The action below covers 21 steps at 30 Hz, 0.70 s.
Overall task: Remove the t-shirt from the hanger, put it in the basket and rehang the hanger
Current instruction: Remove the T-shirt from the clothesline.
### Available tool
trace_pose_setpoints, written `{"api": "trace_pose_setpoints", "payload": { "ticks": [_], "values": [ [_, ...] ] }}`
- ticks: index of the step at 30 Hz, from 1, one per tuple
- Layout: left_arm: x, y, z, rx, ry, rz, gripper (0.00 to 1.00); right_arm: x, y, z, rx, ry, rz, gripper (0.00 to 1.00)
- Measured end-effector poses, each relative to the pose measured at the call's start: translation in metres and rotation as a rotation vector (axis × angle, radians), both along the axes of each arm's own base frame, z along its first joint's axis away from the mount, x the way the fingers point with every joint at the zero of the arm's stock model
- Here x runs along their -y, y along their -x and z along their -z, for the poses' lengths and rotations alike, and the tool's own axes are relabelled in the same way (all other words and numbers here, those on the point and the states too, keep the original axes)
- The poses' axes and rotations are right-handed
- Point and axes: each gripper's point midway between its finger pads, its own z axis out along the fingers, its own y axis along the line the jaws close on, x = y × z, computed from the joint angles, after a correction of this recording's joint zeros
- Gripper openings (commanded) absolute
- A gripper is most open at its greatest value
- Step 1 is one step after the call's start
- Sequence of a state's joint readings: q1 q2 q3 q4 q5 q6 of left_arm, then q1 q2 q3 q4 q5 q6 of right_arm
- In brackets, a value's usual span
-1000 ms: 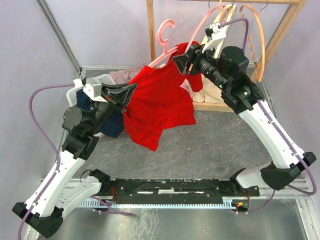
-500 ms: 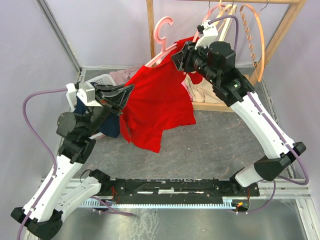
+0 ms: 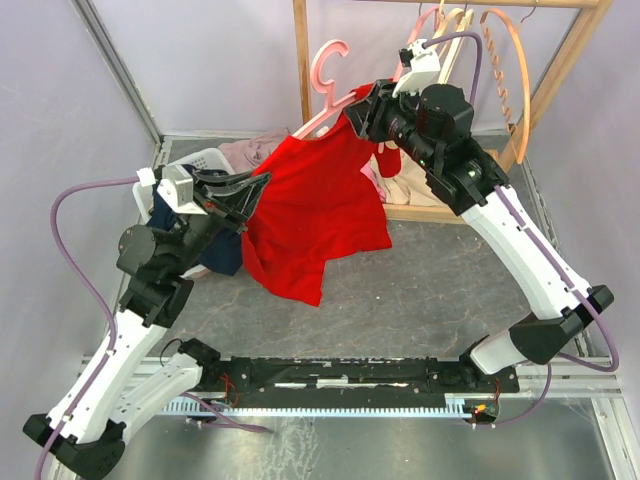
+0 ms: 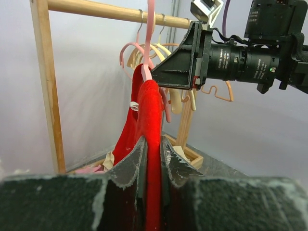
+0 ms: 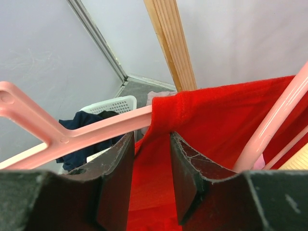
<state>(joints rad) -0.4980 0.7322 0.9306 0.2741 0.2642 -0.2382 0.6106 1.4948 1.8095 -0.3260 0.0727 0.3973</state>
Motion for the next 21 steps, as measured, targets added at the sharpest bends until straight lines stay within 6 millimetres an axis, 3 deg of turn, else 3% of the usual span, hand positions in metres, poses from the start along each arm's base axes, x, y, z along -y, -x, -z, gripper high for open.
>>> {"api": "trace_pose_setpoints", "payload": {
  "ticks": [3, 8, 14, 21],
  "values": [
    [0.000, 0.001, -0.001, -0.001, 0.008, 0.004, 0.03, 0.000, -0.001, 0.001, -0.001, 0.001, 0.005, 0.33],
    [0.000, 0.003, -0.003, 0.004, 0.016, 0.011, 0.03, -0.001, -0.003, 0.004, -0.009, 0.003, 0.008, 0.05],
    [0.005, -0.007, 0.003, -0.024, 0.014, 0.011, 0.03, -0.007, 0.000, 0.004, 0.000, 0.015, -0.018, 0.01],
    [0.013, -0.033, 0.017, -0.089, 0.020, -0.017, 0.03, -0.027, 0.016, 0.004, 0.033, 0.059, -0.109, 0.01]
  ]
}}
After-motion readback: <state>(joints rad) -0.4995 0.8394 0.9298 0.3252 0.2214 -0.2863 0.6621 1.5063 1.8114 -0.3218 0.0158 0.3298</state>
